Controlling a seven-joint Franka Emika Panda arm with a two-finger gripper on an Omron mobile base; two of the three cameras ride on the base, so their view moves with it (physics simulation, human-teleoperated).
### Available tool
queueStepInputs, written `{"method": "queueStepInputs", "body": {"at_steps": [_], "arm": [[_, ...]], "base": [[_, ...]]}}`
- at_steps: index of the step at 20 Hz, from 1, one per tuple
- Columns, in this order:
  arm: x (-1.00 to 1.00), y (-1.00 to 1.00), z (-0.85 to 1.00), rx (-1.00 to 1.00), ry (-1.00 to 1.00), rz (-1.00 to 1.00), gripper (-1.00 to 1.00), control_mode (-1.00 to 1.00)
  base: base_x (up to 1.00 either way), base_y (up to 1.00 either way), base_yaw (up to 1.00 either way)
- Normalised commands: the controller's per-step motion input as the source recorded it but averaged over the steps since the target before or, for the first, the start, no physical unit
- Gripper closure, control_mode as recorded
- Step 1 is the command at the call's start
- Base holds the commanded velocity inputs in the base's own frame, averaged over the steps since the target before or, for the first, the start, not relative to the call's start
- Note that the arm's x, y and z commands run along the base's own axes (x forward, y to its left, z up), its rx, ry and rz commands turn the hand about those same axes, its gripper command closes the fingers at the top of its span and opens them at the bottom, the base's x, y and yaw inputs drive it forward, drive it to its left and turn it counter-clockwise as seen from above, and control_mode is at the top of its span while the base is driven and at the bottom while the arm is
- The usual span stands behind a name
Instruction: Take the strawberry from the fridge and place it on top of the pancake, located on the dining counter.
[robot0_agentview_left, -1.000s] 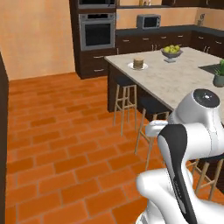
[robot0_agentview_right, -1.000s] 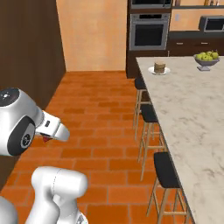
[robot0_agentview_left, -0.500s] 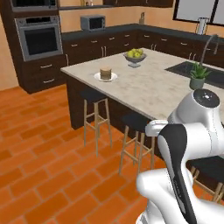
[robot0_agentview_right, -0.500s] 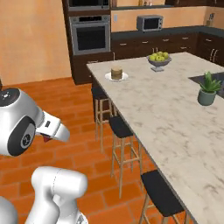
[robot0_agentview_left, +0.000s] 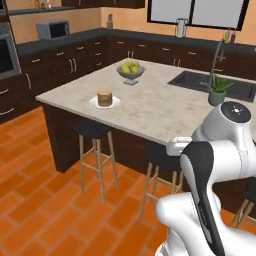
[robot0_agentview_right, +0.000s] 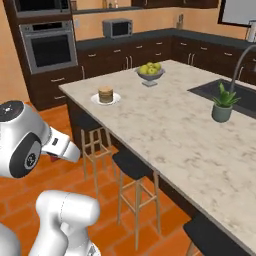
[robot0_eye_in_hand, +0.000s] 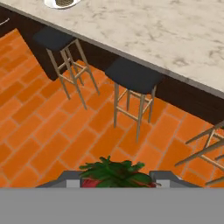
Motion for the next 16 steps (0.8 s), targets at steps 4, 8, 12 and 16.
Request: {"method": "queueStepInputs", "body": {"at_steps": [4,8,12,16], "arm": [[0.0,0.0,0.0,0.0,0.0,0.0,1.0,1.0],[0.0,0.0,0.0,0.0,0.0,0.0,1.0,1.0],[0.0,0.0,0.0,0.0,0.0,0.0,1.0,1.0],[0.0,0.0,0.0,0.0,0.0,0.0,1.0,1.0]], "base": [[0.42,0.99,-0.44],[0.6,0.97,-0.44],[0.58,0.91,-0.44],[0.52,0.9,-0.43]]}}
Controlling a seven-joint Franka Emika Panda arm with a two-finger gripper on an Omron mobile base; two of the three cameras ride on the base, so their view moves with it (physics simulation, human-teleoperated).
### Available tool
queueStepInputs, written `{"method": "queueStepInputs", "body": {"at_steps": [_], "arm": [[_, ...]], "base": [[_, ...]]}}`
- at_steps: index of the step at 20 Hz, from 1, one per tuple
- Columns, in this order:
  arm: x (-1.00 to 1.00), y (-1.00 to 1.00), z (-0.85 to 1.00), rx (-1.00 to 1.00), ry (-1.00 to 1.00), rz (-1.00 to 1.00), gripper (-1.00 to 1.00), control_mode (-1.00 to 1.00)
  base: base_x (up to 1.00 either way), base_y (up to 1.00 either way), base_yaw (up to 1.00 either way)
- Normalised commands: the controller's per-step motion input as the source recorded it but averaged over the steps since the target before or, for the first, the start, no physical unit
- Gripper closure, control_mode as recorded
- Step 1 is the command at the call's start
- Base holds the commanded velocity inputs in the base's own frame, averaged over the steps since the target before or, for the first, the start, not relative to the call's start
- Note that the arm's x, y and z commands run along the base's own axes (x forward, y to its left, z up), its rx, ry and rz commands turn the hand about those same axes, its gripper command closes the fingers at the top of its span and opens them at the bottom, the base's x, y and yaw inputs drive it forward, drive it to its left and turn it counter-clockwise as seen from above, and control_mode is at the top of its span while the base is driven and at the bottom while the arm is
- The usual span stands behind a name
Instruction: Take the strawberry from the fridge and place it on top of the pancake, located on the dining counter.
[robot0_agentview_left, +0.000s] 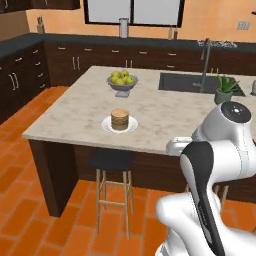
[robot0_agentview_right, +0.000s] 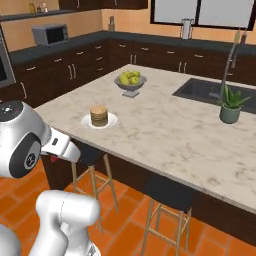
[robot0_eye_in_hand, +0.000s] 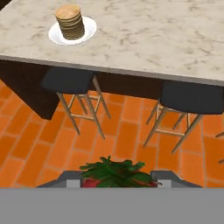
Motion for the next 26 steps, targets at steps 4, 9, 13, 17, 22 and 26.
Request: {"method": "queueStepInputs", "body": {"at_steps": [4,9,13,17,22,26], "arm": [[0.0,0.0,0.0,0.0,0.0,0.0,1.0,1.0],[0.0,0.0,0.0,0.0,0.0,0.0,1.0,1.0],[0.0,0.0,0.0,0.0,0.0,0.0,1.0,1.0],[0.0,0.0,0.0,0.0,0.0,0.0,1.0,1.0],[0.0,0.0,0.0,0.0,0.0,0.0,1.0,1.0],[0.0,0.0,0.0,0.0,0.0,0.0,1.0,1.0]], "base": [[0.47,0.81,-0.45],[0.46,0.78,-0.48],[0.54,0.74,-0.46],[0.45,0.7,-0.41],[0.45,0.47,-0.25],[0.57,0.11,-0.06]]}}
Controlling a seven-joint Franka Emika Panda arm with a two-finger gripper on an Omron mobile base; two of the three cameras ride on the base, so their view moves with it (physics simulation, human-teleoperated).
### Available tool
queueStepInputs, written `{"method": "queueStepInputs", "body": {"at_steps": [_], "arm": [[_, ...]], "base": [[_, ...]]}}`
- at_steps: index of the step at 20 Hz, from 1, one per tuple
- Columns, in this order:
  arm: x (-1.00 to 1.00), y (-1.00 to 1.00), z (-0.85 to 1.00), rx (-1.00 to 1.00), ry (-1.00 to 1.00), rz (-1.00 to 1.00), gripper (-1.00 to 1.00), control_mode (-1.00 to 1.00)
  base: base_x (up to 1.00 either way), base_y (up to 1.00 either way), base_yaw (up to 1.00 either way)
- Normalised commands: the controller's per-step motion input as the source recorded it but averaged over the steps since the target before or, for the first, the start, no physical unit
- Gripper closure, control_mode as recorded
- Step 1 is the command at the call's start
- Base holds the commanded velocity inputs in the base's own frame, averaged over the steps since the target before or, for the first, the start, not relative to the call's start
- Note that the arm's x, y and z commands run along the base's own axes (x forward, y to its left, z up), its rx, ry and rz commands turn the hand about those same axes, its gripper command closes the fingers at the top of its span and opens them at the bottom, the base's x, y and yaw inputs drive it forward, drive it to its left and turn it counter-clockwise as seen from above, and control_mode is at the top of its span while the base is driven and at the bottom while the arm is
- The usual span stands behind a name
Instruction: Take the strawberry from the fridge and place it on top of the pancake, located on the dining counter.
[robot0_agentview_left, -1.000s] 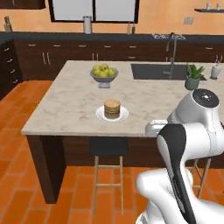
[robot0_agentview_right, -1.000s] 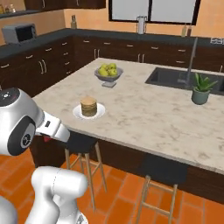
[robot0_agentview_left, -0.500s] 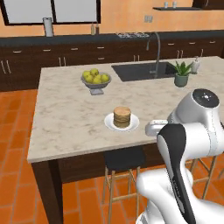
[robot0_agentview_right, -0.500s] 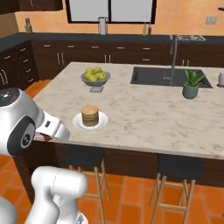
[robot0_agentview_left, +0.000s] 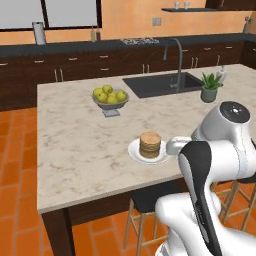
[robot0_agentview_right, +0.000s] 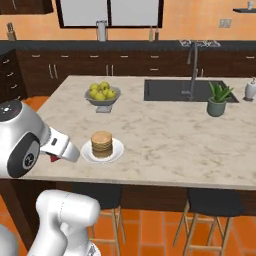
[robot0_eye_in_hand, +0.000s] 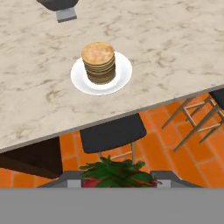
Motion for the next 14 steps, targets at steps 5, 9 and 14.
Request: {"method": "queueStepInputs", "body": {"at_steps": [5,9,14], "arm": [[0.0,0.0,0.0,0.0,0.0,0.0,1.0,1.0],[0.0,0.0,0.0,0.0,0.0,0.0,1.0,1.0],[0.19,0.0,0.0,0.0,0.0,0.01,1.0,-1.0]], "base": [[0.61,0.0,0.0],[0.57,0.0,0.05],[0.44,0.0,0.02]]}}
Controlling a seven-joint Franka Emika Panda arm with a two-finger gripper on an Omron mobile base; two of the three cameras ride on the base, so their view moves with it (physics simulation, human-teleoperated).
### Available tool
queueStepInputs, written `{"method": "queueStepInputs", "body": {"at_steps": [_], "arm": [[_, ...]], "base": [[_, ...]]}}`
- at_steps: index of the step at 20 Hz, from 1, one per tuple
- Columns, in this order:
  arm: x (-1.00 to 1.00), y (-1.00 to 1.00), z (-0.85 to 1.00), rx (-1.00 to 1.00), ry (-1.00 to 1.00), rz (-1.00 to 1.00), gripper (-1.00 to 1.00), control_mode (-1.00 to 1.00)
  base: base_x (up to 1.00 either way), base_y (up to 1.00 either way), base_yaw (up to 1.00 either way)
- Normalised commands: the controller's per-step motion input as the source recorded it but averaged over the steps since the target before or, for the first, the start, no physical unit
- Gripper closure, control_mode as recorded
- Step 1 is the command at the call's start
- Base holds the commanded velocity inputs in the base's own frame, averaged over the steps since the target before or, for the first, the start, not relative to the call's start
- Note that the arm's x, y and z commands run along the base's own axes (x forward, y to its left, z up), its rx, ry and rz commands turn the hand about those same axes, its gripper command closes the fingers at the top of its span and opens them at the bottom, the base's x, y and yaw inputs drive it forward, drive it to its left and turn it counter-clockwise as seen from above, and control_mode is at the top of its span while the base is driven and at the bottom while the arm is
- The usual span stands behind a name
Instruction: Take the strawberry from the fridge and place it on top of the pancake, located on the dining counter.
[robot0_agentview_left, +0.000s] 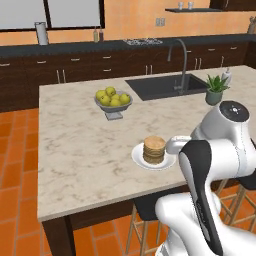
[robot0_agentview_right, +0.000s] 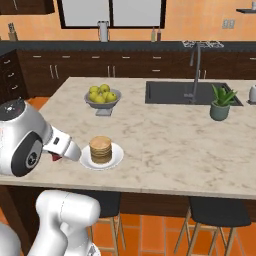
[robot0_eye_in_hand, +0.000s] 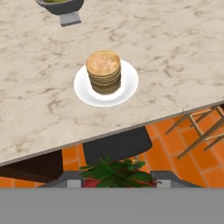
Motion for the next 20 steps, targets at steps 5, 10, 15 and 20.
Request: {"method": "queueStepInputs", "body": {"at_steps": [5,10,15,20], "arm": [[0.88,0.0,0.17,0.0,0.0,0.05,1.0,-1.0],[1.0,-0.05,0.0,0.0,0.01,0.01,1.0,-1.0],[1.0,0.0,-0.41,0.0,0.01,0.0,1.0,-1.0],[0.98,-0.07,-0.67,0.0,0.0,0.01,1.0,-1.0]], "base": [[0.0,0.0,0.0],[0.0,0.0,0.0],[0.0,0.0,0.0],[0.0,0.0,0.0]]}}
